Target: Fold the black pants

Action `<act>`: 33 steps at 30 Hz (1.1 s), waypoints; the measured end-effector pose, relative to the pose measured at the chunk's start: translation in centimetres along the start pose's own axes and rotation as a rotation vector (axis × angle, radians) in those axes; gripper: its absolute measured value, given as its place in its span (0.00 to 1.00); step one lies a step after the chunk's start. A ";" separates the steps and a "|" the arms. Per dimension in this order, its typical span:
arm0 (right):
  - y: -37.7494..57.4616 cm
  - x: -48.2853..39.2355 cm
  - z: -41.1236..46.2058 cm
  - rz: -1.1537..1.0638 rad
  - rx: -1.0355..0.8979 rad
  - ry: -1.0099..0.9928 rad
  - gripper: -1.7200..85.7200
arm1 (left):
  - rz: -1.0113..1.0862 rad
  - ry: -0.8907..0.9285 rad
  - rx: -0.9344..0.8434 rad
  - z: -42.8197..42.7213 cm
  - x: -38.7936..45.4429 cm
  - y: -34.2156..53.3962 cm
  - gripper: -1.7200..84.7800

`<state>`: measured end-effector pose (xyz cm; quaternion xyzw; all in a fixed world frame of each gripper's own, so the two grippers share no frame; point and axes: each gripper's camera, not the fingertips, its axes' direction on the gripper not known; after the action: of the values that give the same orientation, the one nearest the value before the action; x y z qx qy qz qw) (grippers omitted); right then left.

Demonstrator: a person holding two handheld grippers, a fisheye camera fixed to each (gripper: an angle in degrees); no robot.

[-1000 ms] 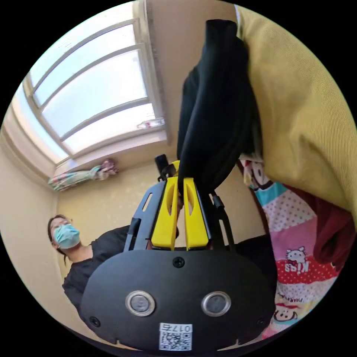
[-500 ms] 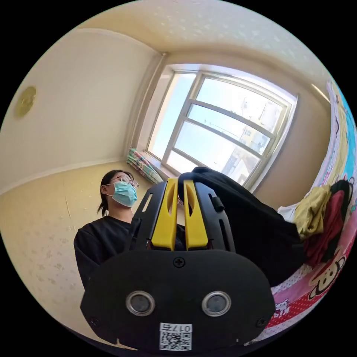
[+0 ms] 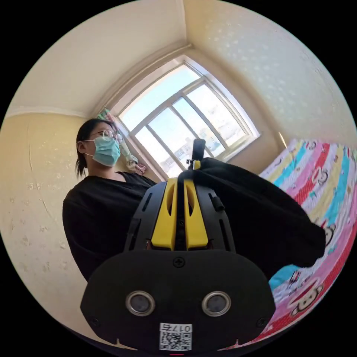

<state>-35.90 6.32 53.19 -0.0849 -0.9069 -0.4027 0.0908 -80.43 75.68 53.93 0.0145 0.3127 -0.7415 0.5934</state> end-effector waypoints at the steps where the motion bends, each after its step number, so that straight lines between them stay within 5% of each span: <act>1: 2.5 1.6 -1.2 0.148 -0.015 0.003 0.05 | -0.070 -0.029 -0.095 4.6 -2.9 0.8 0.07; 5: 14.0 8.0 -3.8 0.721 -0.091 0.055 0.05 | -0.308 -0.118 -0.437 18.6 -12.9 4.9 0.07; 7: 19.0 10.1 -4.1 0.907 -0.161 0.008 0.06 | -0.419 -0.004 -0.704 27.1 -19.3 8.3 0.07; 11: 27.5 11.7 -7.3 1.382 -0.062 0.010 0.07 | -0.664 0.042 -0.825 32.7 -27.9 12.3 0.07; 18: 21.7 11.0 -11.9 1.417 -0.107 0.299 0.13 | -1.035 0.185 -0.577 30.9 -39.0 17.5 0.07; 27: 4.3 22.2 -5.1 1.222 -0.278 0.391 0.21 | -1.074 0.252 -0.530 34.3 -44.1 20.6 0.06; 30: 0.3 25.9 -0.3 1.190 -0.462 0.548 0.21 | -1.050 0.210 -0.515 34.1 -45.4 20.1 0.06; 33: 1.6 28.9 5.4 1.212 -0.879 0.653 0.13 | -1.022 0.164 -0.533 32.8 -46.6 19.9 0.06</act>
<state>-64.10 13.78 57.52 -0.4670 -0.3905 -0.6069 0.5111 -37.46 98.43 89.71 -0.2307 0.5010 -0.8259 0.1170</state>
